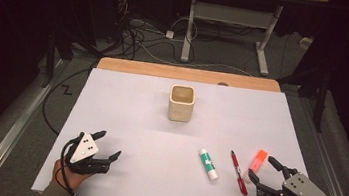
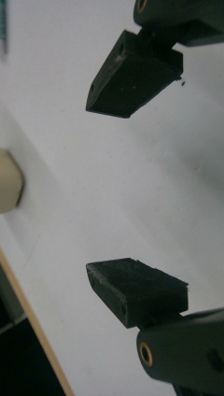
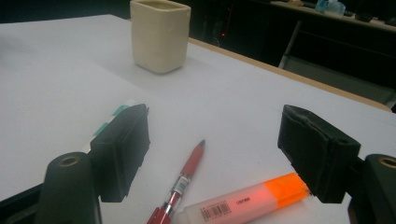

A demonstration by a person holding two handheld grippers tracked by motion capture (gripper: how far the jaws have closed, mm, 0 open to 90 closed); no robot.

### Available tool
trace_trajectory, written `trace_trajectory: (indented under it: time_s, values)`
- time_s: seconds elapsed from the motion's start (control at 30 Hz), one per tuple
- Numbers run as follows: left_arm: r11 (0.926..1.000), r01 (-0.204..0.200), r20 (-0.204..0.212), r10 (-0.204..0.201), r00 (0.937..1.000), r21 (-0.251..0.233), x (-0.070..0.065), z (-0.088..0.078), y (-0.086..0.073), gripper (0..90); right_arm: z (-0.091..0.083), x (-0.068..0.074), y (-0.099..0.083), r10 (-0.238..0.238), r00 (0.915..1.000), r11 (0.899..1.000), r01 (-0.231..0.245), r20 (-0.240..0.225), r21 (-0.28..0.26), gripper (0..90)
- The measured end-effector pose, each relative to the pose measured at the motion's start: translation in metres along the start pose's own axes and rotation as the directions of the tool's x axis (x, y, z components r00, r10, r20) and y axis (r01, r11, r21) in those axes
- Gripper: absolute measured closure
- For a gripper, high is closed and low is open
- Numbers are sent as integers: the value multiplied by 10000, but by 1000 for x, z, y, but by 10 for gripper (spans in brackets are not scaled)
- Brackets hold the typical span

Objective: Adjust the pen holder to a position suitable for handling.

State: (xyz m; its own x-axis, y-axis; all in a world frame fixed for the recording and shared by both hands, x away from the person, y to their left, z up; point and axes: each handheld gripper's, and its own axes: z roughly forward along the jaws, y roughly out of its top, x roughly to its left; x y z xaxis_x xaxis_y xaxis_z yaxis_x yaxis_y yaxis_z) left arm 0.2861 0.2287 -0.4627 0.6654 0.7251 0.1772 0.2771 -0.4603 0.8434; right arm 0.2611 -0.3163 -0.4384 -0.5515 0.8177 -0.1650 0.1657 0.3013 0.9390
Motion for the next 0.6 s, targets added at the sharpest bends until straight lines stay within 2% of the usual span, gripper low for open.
trace_trajectory:
  time_s: [0.03,0.07,0.23,0.33,0.53,0.6]
  values:
    - [9994,-330,-41,330,9994,122,-1,3,1,194,0,0,0,0,10000,10000,0,0,0,253]
    - [9988,-444,-37,445,9990,220,-3,4,1,197,0,0,-1,-5,10000,10000,5,4,23,253]
    - [9990,-186,198,178,9996,400,-6,5,-1,216,3,-1,0,-17,10000,10000,17,-18,23,254]
    - [9987,-77,166,69,9998,502,-5,5,-4,224,6,-2,-1,21,10000,10000,-20,-43,41,255]
    - [9982,-418,7,418,9991,436,-4,0,-1,224,12,-1,-1,-212,9994,9997,215,-290,123,267]
    - [9982,-315,108,310,9995,507,-2,1,2,224,13,-2,-2,-207,9992,9996,213,-332,168,268]
